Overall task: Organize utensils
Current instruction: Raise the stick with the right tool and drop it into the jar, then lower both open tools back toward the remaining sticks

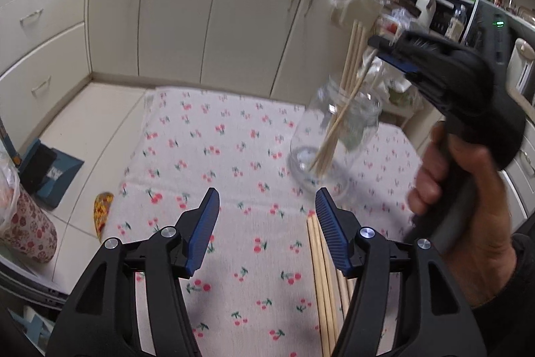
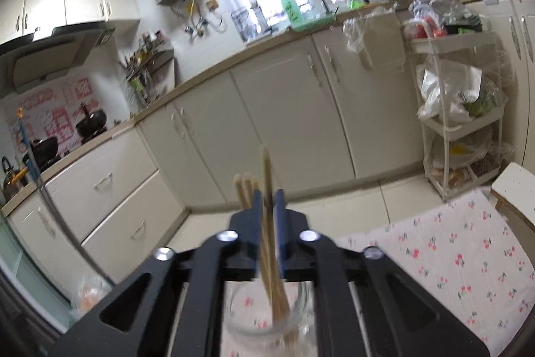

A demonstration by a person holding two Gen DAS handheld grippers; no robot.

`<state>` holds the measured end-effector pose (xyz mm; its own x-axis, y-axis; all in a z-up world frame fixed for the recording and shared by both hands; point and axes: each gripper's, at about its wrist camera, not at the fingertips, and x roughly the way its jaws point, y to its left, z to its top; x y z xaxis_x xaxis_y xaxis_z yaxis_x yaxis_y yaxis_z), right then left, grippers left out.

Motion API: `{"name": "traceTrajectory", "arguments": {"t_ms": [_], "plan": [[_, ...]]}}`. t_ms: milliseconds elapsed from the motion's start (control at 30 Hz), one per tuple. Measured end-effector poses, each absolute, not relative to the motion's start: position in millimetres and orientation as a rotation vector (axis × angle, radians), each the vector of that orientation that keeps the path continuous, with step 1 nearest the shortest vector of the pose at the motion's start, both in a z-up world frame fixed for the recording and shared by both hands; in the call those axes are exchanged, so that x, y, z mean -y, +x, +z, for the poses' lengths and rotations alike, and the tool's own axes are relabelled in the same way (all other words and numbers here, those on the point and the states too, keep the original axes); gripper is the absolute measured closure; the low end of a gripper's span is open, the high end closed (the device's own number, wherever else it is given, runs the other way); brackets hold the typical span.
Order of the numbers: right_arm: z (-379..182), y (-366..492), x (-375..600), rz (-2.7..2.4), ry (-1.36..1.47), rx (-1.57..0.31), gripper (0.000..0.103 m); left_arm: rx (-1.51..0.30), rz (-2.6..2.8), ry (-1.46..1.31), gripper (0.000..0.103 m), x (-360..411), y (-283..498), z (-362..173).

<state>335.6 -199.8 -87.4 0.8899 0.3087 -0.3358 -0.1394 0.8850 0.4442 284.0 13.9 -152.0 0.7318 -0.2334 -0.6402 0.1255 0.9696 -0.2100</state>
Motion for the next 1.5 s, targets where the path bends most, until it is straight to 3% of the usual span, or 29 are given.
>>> {"name": "traceTrajectory", "arguments": {"t_ms": [167, 467, 1233, 1367, 1500], "plan": [[-94.2, 297.6, 215.8, 0.243, 0.400, -0.499, 0.063, -0.812, -0.221, -0.119, 0.046, -2.0, 288.4, -165.8], [-168.8, 247.2, 211.4, 0.243, 0.268, -0.878, 0.063, -0.896, -0.214, -0.029, 0.046, 23.9, 295.1, -187.5], [-190.7, 260.3, 182.4, 0.264, 0.150, -0.920, 0.060, -0.937, -0.138, 0.110, 0.047, 41.2, 313.1, -202.8], [-188.5, 263.1, 173.6, 0.223, 0.017, -0.924, 0.060, -0.942, -0.147, 0.119, 0.053, 40.6, 316.0, -201.4], [-190.8, 266.7, 185.5, 0.200, 0.024, -0.952, 0.070, -0.944, -0.164, 0.122, 0.057, 39.3, 316.5, -201.1]]}}
